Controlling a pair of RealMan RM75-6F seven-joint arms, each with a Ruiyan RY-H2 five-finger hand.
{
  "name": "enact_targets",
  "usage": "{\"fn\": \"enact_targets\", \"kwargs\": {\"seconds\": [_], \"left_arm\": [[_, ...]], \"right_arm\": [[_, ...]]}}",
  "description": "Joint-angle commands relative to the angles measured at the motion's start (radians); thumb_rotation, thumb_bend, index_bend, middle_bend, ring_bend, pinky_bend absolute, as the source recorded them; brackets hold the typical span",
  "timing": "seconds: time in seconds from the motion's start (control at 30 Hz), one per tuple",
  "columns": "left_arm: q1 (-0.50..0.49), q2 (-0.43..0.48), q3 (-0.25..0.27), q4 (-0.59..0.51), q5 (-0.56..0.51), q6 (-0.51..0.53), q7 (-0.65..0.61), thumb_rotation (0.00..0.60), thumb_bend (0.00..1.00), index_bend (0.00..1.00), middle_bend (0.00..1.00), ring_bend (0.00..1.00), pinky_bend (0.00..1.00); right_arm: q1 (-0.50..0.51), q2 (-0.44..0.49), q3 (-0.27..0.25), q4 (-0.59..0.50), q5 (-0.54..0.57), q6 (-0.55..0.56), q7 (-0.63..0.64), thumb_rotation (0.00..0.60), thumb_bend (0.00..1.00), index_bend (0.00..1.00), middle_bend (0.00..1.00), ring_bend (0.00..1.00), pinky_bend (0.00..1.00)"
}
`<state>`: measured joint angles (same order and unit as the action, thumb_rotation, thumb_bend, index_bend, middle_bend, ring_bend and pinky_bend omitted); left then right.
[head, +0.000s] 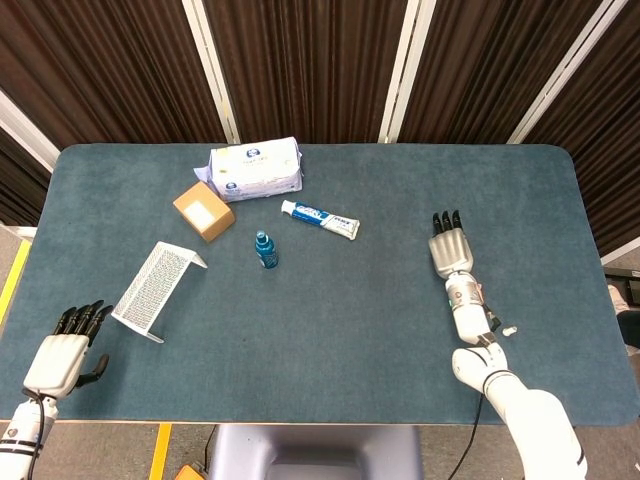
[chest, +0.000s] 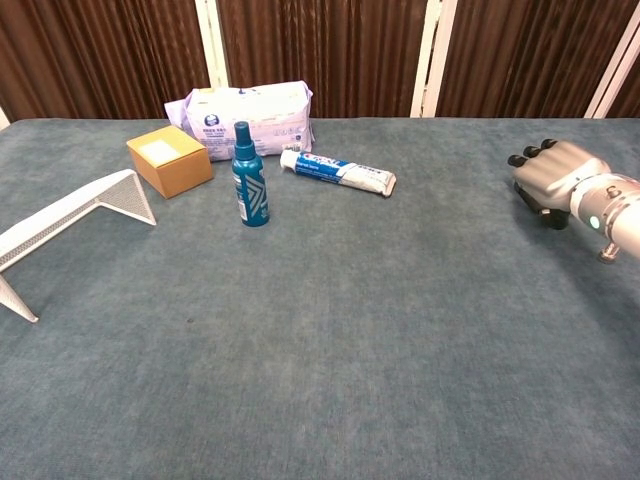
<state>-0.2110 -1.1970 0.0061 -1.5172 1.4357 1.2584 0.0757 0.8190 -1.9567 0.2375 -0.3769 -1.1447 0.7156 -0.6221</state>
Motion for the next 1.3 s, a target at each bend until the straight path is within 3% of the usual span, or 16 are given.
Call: {"fn": "enact_targets", "kwargs": {"seconds": [0.03,0.63,1.3], "left_arm": [[0.001,0.001,0.001,-0.001,0.003,0.002,-0.001,0.6,0.46,0.0,0.0,0.0,0.04],[0.001,0.001,0.01,-0.013,0.019,0.006,0.003,0.6,0.46,0.0,0.0,0.0,0.04],[0.003,0.002,0.013,-0.015,0.023,0.01,0.005,0.6,0.46,0.0,0.0,0.0,0.04]], "right_arm": [[-0.007,0.016,0.004,-0.024,-0.005,0.012,0.026,0.6,0.46,0.69,0.14,0.03,0.19],[-0.073,0.138,0.042,-0.234,0.002,0.095,0.221,0.6,0.47,0.71,0.18,0.07,0.22],[-0.095,0.184,0.069,-0.266,0.051,0.075,0.338,0.6,0.47,0.72,0.19,0.08,0.23]]}}
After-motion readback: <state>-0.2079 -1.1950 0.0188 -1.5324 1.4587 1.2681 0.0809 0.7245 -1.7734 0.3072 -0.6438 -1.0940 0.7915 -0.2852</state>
